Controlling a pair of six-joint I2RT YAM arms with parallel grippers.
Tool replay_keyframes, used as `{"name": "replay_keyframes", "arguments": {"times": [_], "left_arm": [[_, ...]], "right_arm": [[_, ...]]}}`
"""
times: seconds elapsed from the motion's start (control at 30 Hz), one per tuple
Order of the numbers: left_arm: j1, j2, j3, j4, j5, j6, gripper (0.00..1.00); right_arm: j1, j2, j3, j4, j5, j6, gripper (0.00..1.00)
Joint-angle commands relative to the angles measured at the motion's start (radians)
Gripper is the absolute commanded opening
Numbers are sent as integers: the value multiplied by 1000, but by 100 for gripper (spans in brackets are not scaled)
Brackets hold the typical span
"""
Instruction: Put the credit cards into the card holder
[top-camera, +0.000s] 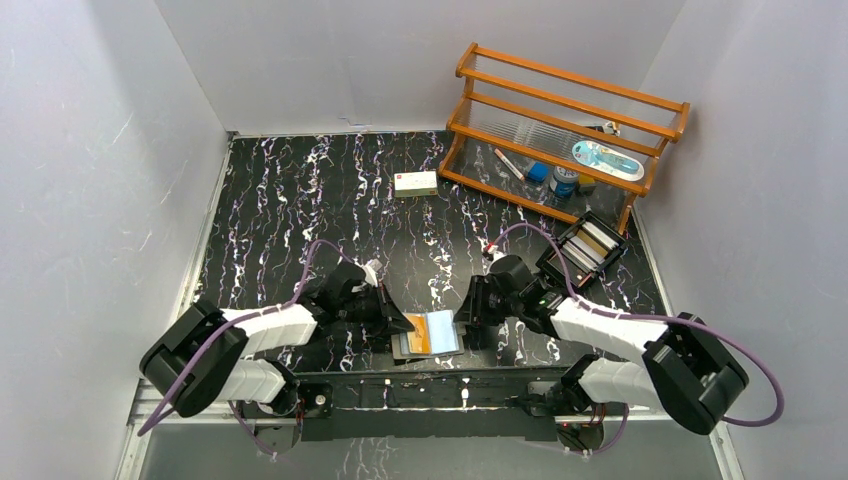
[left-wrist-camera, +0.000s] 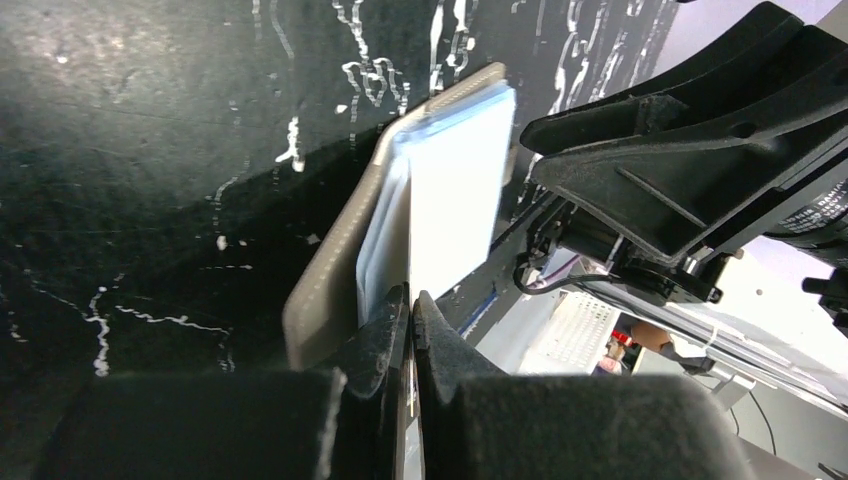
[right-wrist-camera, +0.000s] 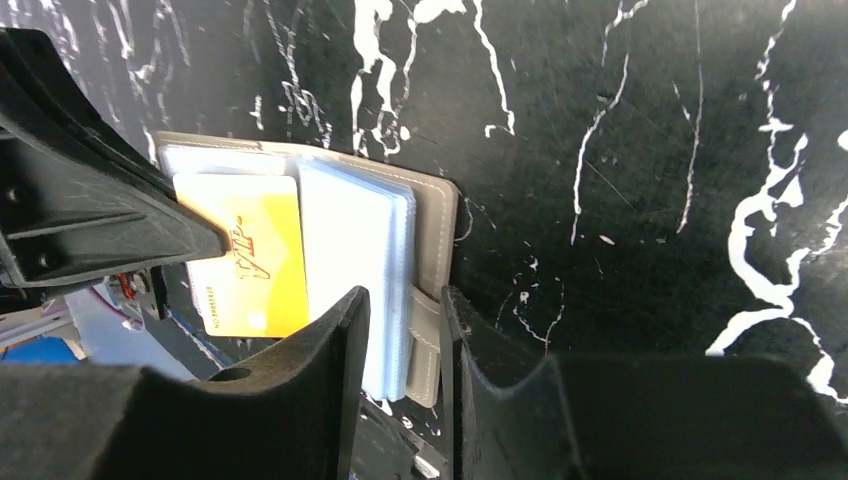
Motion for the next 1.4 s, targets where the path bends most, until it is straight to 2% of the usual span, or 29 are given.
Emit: {"name": "replay_keyframes", "arguments": {"times": [0.0,0.33,0.73,1.0,1.37], "left_arm": [[0,36,-15,82,4,19,0],[0,76,-34,167,23,59,0],[0,131,-16,138,59,225,0],[0,206,-40,294,94,124,0],[-32,197,-40,336,-57,39,0]], "right_arm": [[1,40,10,41,-36,-14,38],[1,79,-38,105,-58,10,32],[2,96,-52,124,-61,15,28],[2,97,-66,156,-61,45,27],[8,58,-176,248,-12,201,26]]}}
